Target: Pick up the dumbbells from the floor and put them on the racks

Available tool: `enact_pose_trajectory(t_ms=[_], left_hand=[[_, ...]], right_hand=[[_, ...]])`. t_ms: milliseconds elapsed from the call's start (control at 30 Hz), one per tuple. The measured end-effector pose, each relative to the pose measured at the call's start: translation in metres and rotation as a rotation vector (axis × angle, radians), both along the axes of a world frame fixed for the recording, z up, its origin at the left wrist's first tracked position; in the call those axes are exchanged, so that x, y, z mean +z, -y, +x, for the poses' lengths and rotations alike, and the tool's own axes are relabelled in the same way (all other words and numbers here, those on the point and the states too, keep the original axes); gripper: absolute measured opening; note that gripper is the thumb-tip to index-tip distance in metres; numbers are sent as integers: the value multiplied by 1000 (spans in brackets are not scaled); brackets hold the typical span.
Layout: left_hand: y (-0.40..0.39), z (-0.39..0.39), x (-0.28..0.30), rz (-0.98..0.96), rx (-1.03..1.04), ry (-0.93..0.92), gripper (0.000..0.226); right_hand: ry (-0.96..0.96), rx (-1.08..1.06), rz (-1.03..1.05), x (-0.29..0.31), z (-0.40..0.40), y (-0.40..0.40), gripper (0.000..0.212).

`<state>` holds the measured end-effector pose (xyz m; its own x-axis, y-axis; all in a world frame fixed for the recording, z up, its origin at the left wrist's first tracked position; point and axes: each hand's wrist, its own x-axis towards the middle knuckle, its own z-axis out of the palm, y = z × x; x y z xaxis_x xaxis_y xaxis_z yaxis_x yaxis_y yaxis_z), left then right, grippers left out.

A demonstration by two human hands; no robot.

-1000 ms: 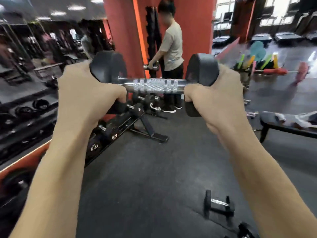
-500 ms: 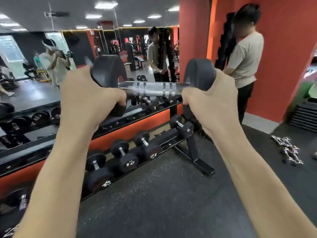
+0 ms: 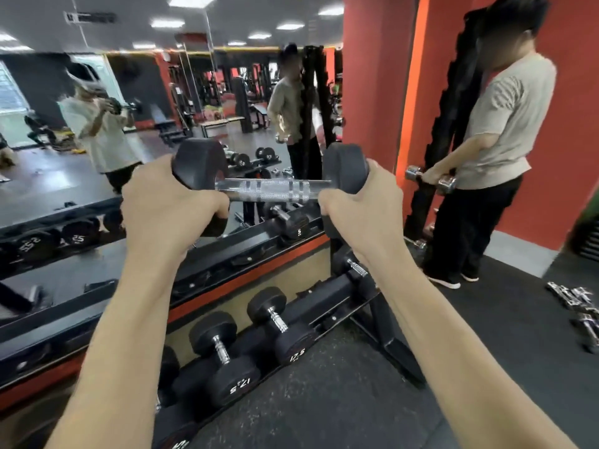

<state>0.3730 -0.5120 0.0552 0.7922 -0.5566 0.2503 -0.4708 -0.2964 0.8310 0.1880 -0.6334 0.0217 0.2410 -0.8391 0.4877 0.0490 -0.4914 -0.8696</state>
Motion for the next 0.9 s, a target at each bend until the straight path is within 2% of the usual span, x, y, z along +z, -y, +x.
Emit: enact_pose_trajectory(t_ms=[33, 100, 267, 467, 667, 900], left_hand=[[14, 8, -1, -89, 126, 84, 28], [30, 28, -8, -107, 182, 191, 31], [123, 118, -31, -113, 135, 119, 33], [202, 220, -45, -19, 132, 103, 33], [245, 314, -69, 52, 100, 73, 31], [283, 429, -107, 200, -97, 75, 32]], right_hand=[[-21, 5, 7, -7, 14, 16, 22], [-53, -11, 60, -9, 47, 44, 22], [-61, -3, 54, -31, 131, 128, 21], [-72, 14, 164, -49, 231, 202, 24], [-142, -26, 283, -72, 320, 237, 22], [-188, -224, 397, -117, 420, 240, 20]])
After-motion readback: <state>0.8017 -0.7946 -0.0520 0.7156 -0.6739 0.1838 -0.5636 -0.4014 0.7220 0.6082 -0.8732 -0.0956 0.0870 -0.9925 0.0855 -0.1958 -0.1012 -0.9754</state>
